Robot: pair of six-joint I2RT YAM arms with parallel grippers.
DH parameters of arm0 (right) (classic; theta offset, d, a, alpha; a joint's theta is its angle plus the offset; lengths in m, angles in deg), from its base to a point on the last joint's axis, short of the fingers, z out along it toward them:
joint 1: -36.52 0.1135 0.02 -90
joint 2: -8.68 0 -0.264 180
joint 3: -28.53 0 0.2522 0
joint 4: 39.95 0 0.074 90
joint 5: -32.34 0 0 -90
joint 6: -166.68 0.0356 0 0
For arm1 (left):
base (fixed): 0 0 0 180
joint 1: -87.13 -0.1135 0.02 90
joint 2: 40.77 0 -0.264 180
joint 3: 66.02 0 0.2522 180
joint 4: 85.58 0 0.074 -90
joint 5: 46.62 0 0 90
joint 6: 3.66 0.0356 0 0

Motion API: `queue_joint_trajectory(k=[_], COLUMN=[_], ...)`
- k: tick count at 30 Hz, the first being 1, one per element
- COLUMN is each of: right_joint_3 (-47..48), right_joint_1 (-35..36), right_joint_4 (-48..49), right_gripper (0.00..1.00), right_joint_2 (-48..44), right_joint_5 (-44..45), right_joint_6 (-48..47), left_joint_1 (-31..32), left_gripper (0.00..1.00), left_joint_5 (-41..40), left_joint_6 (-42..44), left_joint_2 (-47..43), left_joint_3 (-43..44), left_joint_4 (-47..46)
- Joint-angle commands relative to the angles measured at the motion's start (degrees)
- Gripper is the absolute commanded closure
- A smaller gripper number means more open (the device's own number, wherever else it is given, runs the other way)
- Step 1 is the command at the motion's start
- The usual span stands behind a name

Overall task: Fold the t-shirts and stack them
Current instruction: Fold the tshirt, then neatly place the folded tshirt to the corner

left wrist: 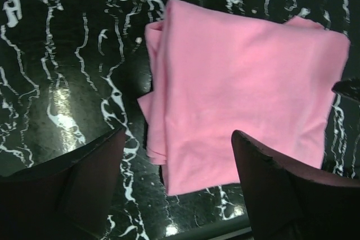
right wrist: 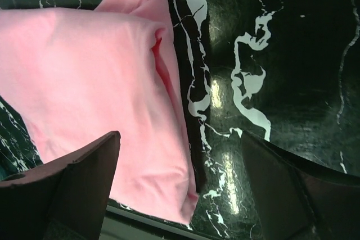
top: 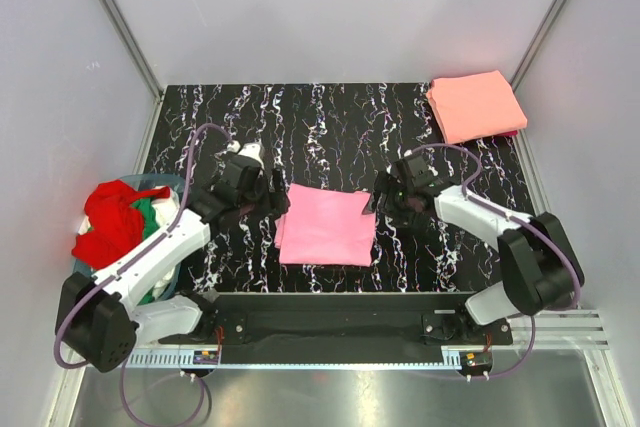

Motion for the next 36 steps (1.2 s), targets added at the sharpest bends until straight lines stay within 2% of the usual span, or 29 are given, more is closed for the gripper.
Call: queue_joint_trajectory(k=[1, 9, 18, 28, 36], right_joint_3=[-0.15, -3.57, -3.58, -3.93, -5.25], right_joint_1=[-0.51, -1.74, -1.74, -1.74, -1.74], right_joint_4=[5.21, 12.58, 14.62, 16.99, 17.52], right_gripper=[0.05, 0.05, 0.07, 0.19, 0.20], right_joint_2=[2.25, 8.67, 13.41, 15.18, 14.65], right_joint_5=[-3.63, -7.66, -9.95, -11.36, -9.96], right_joint_6=[-0.52, 2.91, 3.70, 3.08, 2.91], left_joint_1=[-2.63, -4.39, -4.39, -4.39, -4.48], left_gripper=[0.18, 0.18, 0.20, 0.23, 0.29], left_joint_5=[1.35, 2.49, 4.33, 5.99, 5.74], left_joint_6=[1.23, -1.41, -3.69, -4.66, -5.01], left_joint_2=[1.18, 9.53, 19.38, 20.88, 21.49], left_joint_3=[-2.93, -6.46, -11.64, -13.22, -13.93], left_joint_4=[-4.60, -13.39, -20.60, -22.89, -23.24])
